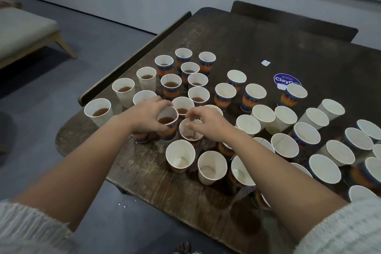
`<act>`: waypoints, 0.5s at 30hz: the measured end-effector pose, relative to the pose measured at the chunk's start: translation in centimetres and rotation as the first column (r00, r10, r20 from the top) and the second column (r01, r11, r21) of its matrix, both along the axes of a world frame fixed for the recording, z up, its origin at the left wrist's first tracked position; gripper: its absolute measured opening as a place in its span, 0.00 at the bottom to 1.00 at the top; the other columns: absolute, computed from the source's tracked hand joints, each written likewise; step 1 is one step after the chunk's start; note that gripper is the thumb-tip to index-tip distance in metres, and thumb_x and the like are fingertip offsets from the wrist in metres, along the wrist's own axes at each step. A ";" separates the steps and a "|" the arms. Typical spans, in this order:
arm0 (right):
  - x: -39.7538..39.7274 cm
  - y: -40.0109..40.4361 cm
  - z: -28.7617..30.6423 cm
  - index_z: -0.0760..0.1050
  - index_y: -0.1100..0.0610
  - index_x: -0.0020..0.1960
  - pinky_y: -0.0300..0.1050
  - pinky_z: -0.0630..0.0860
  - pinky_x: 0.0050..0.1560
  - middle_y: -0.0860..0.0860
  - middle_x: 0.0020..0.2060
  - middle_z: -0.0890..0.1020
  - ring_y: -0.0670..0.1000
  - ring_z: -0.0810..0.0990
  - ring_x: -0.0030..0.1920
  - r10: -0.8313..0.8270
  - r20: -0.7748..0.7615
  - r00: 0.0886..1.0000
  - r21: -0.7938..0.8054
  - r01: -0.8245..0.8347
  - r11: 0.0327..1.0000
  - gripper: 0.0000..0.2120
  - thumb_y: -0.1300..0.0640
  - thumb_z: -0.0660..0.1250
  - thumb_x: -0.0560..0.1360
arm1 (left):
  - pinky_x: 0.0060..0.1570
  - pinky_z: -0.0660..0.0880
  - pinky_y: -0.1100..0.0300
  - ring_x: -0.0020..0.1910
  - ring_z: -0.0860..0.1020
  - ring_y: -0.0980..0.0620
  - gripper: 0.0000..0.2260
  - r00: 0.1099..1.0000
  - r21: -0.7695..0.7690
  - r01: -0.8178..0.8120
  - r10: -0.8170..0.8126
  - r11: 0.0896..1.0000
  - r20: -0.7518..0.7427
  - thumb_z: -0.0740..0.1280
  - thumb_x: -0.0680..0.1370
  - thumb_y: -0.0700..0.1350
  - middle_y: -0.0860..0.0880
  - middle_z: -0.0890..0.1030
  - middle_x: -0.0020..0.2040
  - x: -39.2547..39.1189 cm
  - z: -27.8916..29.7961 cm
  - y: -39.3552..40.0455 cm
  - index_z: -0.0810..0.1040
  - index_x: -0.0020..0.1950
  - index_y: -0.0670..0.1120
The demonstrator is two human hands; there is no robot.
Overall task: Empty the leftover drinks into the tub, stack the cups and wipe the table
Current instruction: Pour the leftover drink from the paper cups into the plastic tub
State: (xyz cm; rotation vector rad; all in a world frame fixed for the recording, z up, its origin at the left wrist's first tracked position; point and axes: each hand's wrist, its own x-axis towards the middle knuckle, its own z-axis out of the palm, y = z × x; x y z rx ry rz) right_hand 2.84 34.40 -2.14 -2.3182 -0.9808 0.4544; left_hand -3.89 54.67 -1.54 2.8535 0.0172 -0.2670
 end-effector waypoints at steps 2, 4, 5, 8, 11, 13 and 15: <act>0.0 -0.1 0.2 0.78 0.56 0.60 0.47 0.76 0.56 0.49 0.51 0.81 0.49 0.78 0.53 -0.025 -0.042 0.999 0.029 0.026 0.999 0.13 0.53 0.68 0.77 | 0.58 0.69 0.56 0.62 0.71 0.47 0.32 1.000 -0.051 -0.026 0.026 0.998 0.003 0.71 0.73 0.53 0.46 0.69 0.64 0.1 1.1 -0.2 0.63 0.74 0.49; 0.0 -0.1 0.6 0.77 0.55 0.62 0.43 0.76 0.54 0.49 0.52 0.80 0.48 0.77 0.52 -0.027 -0.086 0.996 0.070 0.033 0.997 0.15 0.54 0.69 0.76 | 0.57 0.69 0.57 0.63 0.71 0.47 0.31 0.999 -0.073 -0.036 0.038 0.997 0.026 0.71 0.74 0.52 0.46 0.67 0.65 0.2 2.3 -0.5 0.63 0.74 0.49; 0.0 -0.1 0.9 0.76 0.55 0.64 0.39 0.75 0.51 0.49 0.54 0.80 0.47 0.77 0.52 -0.017 -0.098 0.995 0.091 0.026 0.996 0.17 0.53 0.69 0.76 | 0.56 0.69 0.58 0.63 0.70 0.48 0.31 0.998 -0.080 -0.032 0.036 0.996 0.046 0.70 0.75 0.51 0.46 0.67 0.65 0.3 3.1 -0.8 0.63 0.75 0.49; 0.1 0.0 1.4 0.69 0.54 0.71 0.30 0.69 0.46 0.50 0.60 0.77 0.45 0.74 0.53 0.017 -0.138 0.990 0.132 0.002 0.991 0.27 0.51 0.71 0.75 | 0.55 0.69 0.59 0.60 0.69 0.50 0.32 0.994 -0.107 -0.020 0.031 0.994 0.103 0.70 0.74 0.54 0.48 0.67 0.64 0.7 4.9 -1.7 0.64 0.75 0.50; 0.3 -0.5 2.1 0.67 0.50 0.68 0.28 0.71 0.45 0.46 0.57 0.77 0.41 0.76 0.51 0.012 -0.218 0.976 0.252 0.044 0.967 0.28 0.53 0.75 0.73 | 0.56 0.68 0.59 0.59 0.70 0.52 0.34 0.983 -0.134 0.014 0.011 0.991 0.182 0.69 0.70 0.60 0.50 0.68 0.61 1.7 6.9 -3.4 0.65 0.74 0.51; 0.6 -1.6 2.4 0.66 0.48 0.64 0.29 0.71 0.46 0.42 0.51 0.77 0.35 0.77 0.47 -0.028 -0.265 0.964 0.357 0.125 0.926 0.27 0.57 0.76 0.71 | 0.54 0.65 0.62 0.57 0.69 0.55 0.32 0.973 -0.154 0.046 -0.010 0.987 0.229 0.71 0.72 0.57 0.52 0.67 0.58 2.6 8.3 -5.2 0.66 0.74 0.51; 0.9 -3.2 2.8 0.65 0.49 0.63 0.28 0.72 0.47 0.43 0.49 0.78 0.32 0.78 0.46 -0.055 -0.315 0.947 0.458 0.202 0.866 0.27 0.62 0.75 0.71 | 0.54 0.63 0.64 0.57 0.68 0.55 0.32 0.962 -0.164 0.097 -0.051 0.982 0.268 0.70 0.72 0.56 0.53 0.67 0.58 3.5 9.6 -7.3 0.66 0.74 0.51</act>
